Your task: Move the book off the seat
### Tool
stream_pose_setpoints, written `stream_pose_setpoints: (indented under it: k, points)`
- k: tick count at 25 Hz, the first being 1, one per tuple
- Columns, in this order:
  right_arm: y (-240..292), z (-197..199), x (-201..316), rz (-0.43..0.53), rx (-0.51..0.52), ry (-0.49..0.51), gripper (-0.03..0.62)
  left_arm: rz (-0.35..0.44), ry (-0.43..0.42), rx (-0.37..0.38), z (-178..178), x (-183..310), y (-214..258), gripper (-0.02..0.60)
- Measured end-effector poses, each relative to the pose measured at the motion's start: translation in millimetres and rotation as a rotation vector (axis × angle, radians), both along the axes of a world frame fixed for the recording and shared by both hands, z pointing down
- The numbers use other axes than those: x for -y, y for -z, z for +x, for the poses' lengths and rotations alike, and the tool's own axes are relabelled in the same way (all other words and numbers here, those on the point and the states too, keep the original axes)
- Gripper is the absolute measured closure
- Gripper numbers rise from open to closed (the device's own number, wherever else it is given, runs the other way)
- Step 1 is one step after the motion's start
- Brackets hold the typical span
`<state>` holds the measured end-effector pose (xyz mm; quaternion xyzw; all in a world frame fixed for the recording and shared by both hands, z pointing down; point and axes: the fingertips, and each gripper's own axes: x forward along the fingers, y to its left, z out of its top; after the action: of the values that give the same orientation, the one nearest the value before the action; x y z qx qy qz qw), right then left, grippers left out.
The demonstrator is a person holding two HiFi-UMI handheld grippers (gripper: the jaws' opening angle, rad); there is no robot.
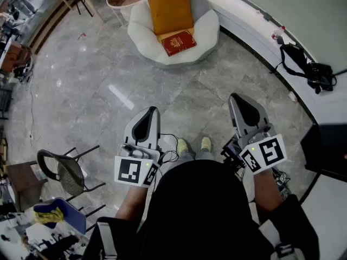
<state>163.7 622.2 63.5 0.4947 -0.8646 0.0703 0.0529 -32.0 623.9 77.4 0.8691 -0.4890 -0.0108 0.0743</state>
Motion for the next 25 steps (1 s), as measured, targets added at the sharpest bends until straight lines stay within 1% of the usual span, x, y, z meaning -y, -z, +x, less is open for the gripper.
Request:
stream_pose_setpoints:
  k: [6,11,14,19,22,25]
  points:
    - [6.0,4.2,-4.9,0.008,0.027,-0.023,0.580,0.007,-0.019,-0.010,6.0,-3.7,10.0,0.569]
    - [8.4,3.5,-5.6,0.012,0.092,-0.024,0.580,0.021,-0.034,-0.002,1.4,-1.4,12.2,0.568]
    - [2.1,-3.9,-7.7,-0.007,0.087,-0.024,0.582,0.026,-0.029,0.011,-8.7,-3.1,10.5,0.568]
    - [-4.3,-27.0,-7.8,-0.023,0.057,-0.008,0.582,0.021,-0.027,0.009,-28.4,-0.1,4.0,0.568]
    - [-5.1,-32.0,-7.8,-0.025,0.057,-0.019,0.582,0.013,-0.029,0.015,-39.2,0.9,-2.8,0.568]
    - [-5.8,-33.8,-4.0,-0.017,0.047,-0.044,0.582,0.000,-0.036,-0.003,-45.2,2.9,-8.4,0.568]
